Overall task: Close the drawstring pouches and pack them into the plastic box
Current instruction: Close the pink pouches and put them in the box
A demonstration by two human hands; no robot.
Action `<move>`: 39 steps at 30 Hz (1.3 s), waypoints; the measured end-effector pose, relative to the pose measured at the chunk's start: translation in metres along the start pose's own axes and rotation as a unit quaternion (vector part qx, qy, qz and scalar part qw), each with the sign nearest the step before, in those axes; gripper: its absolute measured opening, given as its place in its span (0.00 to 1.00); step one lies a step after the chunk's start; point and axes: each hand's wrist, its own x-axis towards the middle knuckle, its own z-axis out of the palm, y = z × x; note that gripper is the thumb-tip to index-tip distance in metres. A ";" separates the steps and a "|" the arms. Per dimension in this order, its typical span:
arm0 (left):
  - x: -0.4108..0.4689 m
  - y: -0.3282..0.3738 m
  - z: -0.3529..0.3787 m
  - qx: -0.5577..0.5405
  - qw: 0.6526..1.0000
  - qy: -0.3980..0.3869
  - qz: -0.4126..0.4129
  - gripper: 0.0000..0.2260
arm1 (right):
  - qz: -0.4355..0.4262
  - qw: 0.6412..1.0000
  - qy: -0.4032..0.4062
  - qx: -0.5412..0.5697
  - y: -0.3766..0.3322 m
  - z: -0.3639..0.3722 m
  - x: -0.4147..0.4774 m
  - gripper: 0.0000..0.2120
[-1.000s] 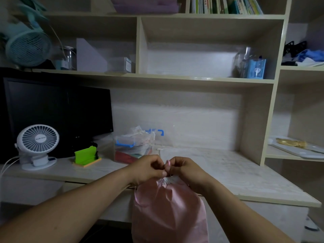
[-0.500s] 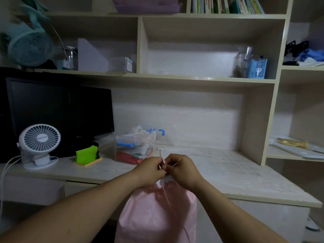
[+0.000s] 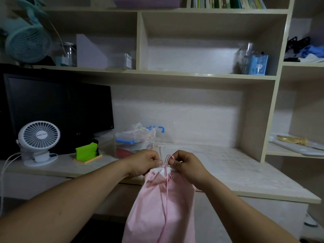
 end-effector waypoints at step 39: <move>0.148 0.014 0.043 0.279 0.891 0.179 0.310 0.15 | -0.005 0.987 0.037 -0.156 0.049 -0.118 0.208 0.08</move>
